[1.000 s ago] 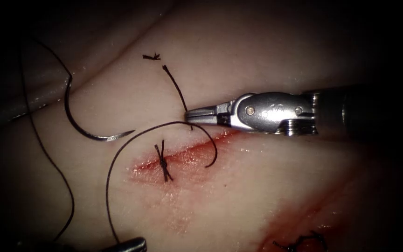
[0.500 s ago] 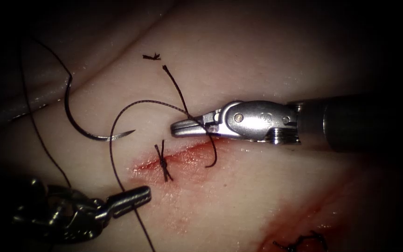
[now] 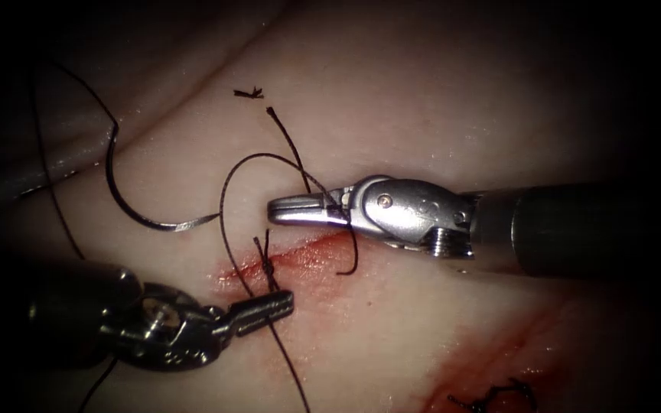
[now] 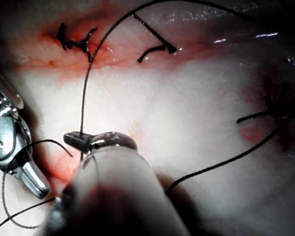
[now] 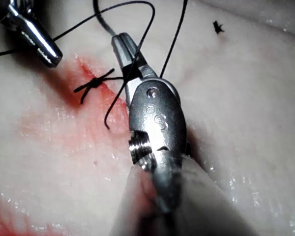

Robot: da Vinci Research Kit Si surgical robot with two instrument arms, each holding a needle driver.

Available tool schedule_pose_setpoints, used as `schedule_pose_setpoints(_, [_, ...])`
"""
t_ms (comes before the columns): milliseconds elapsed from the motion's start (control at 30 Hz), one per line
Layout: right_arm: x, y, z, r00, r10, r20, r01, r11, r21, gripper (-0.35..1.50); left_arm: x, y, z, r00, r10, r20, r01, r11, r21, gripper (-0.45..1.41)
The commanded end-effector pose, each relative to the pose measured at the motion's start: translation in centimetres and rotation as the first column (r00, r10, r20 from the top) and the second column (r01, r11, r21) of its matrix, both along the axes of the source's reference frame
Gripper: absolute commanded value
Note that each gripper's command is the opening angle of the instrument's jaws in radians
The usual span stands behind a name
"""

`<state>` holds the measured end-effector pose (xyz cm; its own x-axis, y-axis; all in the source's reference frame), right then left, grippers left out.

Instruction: Wound Closure

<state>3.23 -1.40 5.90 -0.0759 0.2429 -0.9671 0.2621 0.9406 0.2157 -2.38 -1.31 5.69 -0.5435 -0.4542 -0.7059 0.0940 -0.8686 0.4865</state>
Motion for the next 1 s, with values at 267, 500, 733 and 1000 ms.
schedule_pose_setpoints(267, [0.19, -0.13, -0.03, 0.999, -0.011, -0.038, 0.012, 1.0, 0.023, -0.35, -0.11, 0.03, 0.1, 1.0, 0.011, 0.013, -0.012, 1.0, 0.011, -0.45])
schedule_pose_setpoints(500, [0.21, -0.1, -0.09, 0.998, -0.009, -0.056, 0.011, 0.999, 0.04, -0.35, -0.11, 0.04, 0.11, 0.999, 0.024, 0.024, -0.024, 1.0, 0.014, -0.45])
schedule_pose_setpoints(733, [0.26, -0.06, -0.12, 0.998, 0.01, -0.06, -0.007, 0.999, 0.048, -0.35, -0.25, 0.04, 0.14, 0.998, 0.049, 0.035, -0.05, 0.998, 0.023, -0.45])
schedule_pose_setpoints(1000, [0.32, -0.06, -0.12, 0.999, 0.042, -0.034, -0.04, 0.998, 0.046, 0.22, -0.47, -0.01, 0.15, 0.994, 0.099, 0.051, -0.101, 0.994, 0.034, -0.45])
